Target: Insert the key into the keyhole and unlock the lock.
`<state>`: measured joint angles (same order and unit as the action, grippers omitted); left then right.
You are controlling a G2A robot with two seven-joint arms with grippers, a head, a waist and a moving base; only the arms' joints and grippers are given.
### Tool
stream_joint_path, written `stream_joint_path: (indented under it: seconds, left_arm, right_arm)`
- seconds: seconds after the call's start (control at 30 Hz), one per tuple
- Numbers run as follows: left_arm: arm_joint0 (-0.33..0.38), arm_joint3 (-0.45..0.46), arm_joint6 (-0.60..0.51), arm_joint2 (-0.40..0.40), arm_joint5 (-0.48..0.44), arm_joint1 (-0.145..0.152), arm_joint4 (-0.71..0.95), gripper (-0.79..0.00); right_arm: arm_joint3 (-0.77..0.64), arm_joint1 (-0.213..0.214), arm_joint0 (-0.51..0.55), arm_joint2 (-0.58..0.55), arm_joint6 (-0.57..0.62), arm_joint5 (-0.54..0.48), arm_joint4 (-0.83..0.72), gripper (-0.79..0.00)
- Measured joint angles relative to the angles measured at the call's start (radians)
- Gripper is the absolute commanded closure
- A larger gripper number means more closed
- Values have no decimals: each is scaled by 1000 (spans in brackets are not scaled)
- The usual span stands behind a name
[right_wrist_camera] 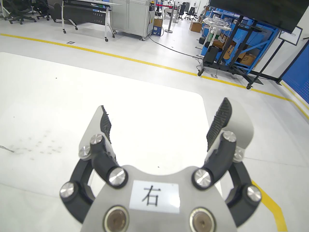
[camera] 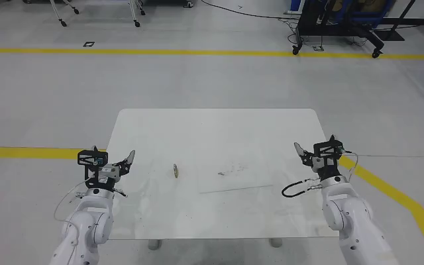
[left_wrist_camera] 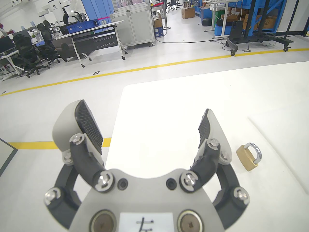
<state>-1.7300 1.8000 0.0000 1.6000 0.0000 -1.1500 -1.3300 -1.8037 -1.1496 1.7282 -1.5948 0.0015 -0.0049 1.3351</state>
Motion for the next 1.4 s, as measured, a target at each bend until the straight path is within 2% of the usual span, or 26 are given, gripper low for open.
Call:
stream_joint_path:
  seconds: [0.17,0.27,0.73,0.83,0.97,1.0,1.1,1.17,1.3,1.37,1.4]
  left_arm:
    - [0,0,0,0,0,0,0,-785]
    - [0,0,0,0,0,0,0,-785]
    - [0,0,0,0,0,0,0,-785]
    - [0,0,0,0,0,0,0,-785]
    - [0,0,0,0,0,0,0,-785]
    - [0,0,0,0,0,0,0,-785]
    - [0,0,0,0,0,0,0,-785]
    - [0,0,0,0,0,0,0,-785]
    - [0,0,0,0,0,0,0,-785]
    - [0,0,0,0,0,0,0,-785]
    - [0,0,0,0,0,0,0,-785]
  right_arm:
    - [16,-4,-70,140,43,-164,81,-785]
    - [58,-12,-131,231,95,-236,73,-785]
    - [65,-13,-139,244,98,-248,64,-785]
    - [102,-11,-173,283,41,-390,2,-785]
    - [259,-5,-288,316,-33,-758,-90,-785]
    - [293,-6,-316,330,-29,-807,-91,-659]
    - [375,-14,-410,402,-6,-939,-78,-613]
    - [425,-17,-473,454,-2,-1006,-62,-471]
    - [480,-16,-566,538,27,-1007,33,-363]
    - [495,-19,-597,569,39,-1005,91,-271]
    - [505,-20,-608,578,42,-997,109,-268]
